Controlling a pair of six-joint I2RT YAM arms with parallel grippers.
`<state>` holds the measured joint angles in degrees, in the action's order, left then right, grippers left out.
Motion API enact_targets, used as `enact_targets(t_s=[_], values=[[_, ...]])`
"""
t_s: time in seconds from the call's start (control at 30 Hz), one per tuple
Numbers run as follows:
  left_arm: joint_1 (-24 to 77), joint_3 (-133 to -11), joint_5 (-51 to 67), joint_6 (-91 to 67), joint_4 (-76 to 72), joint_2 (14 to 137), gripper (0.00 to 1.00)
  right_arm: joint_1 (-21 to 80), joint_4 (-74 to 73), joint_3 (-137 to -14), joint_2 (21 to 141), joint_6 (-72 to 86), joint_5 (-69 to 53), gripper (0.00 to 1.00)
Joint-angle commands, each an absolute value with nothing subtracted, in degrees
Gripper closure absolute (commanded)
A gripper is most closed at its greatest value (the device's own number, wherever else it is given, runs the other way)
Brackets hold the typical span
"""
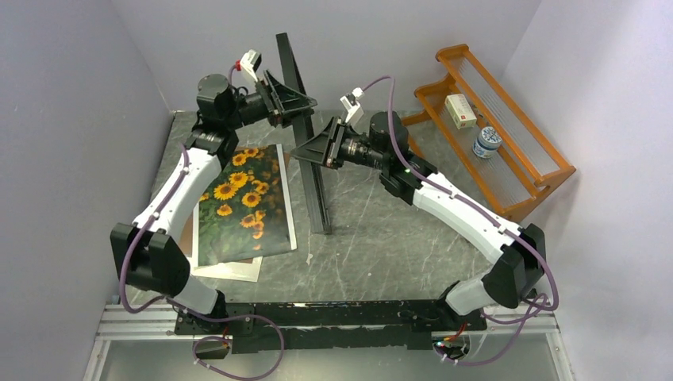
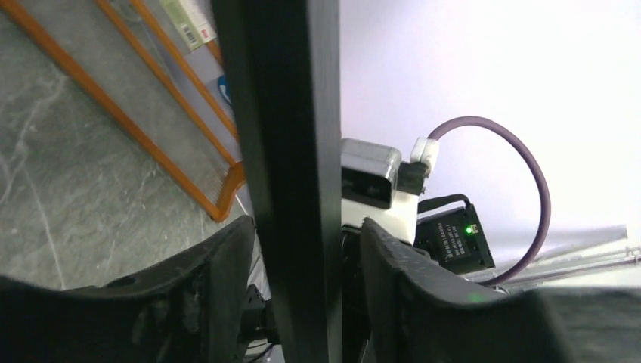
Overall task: Put the photo into the frame
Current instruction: Turn over the photo frame at the center of the board.
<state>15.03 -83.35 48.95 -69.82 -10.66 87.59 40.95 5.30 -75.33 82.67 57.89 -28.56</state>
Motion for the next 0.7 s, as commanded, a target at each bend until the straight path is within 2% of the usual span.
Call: enact_targets(t_s=[0.0, 0.13, 0.27, 0.37, 0.53, 0.67], values=[[12.6, -81.1, 45.9, -62.9, -3.9, 83.1, 0.32, 40.3, -4.0, -79.4, 84.0, 52.3, -24.9, 1.00], [10.2, -78.0, 44.7, -61.9, -2.9, 81.4, 0.16, 40.3, -9.5, -83.7, 85.3, 49.4, -23.9, 1.00], [7.6, -75.6, 44.4, -60.6, -1.6, 79.7, 0.07, 40.3, -17.6, -90.0, 88.2, 44.7, -21.2, 1.00], [5.4, -74.9, 44.8, -58.9, -0.2, 78.0, 0.06, 40.3, -23.8, -95.5, 91.0, 40.9, -19.5, 1.00], [3.1, -76.8, 41.1, -51.8, 11.2, 75.3, 0.06, 39.9, -31.9, -103.6, 95.0, 36.0, -18.2, 1.00], [2.7, -75.7, 34.5, -46.8, 19.4, 72.3, 0.06, 39.9, -34.9, -103.5, 96.5, 35.6, -17.0, 1.00]])
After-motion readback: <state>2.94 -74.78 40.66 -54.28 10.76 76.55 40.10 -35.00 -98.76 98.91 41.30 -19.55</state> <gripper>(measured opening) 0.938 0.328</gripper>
